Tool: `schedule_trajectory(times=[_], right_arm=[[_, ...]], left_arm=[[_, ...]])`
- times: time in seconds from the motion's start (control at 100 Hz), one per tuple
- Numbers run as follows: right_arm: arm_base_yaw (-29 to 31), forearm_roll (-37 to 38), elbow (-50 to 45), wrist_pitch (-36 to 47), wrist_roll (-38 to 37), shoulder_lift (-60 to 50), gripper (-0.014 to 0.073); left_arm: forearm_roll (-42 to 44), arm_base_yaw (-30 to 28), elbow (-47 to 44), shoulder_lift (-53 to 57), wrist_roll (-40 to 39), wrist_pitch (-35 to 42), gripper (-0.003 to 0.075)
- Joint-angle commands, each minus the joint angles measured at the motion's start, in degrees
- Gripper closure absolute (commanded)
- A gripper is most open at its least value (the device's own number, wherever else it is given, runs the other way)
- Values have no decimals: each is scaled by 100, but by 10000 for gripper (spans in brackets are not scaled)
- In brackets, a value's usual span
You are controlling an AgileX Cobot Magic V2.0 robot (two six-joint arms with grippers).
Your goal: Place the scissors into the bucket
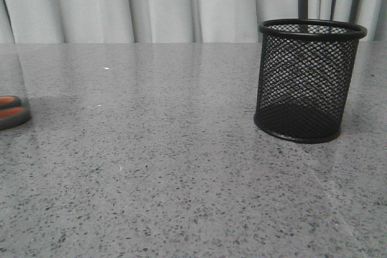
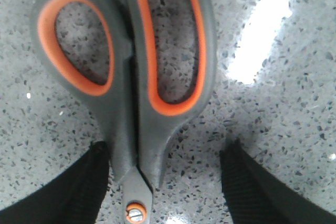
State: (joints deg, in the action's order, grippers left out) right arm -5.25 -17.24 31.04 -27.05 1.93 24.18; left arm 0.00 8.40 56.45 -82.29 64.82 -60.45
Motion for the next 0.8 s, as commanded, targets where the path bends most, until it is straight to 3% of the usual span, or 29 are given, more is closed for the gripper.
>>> schedule_trajectory(times=[0.0,0.2,0.49,0.65,0.79], right_arm=[[-15,4,227,339,16,81,142],[-15,4,190,296,16,81,142],[-15,4,190,215,16,81,142],[-15,-20,190,-14,54,81,142],[-28,-902,204,-406,1040,81,142]], left_arm=[[0,-16,34,-156,24,457,301],[-33,-16,34,-411,45,579,318],[-209,-16,34,-565,45,556,570],[-562,-16,34,-509,45,516,623],[-813,-16,34,-303,45,614,628]])
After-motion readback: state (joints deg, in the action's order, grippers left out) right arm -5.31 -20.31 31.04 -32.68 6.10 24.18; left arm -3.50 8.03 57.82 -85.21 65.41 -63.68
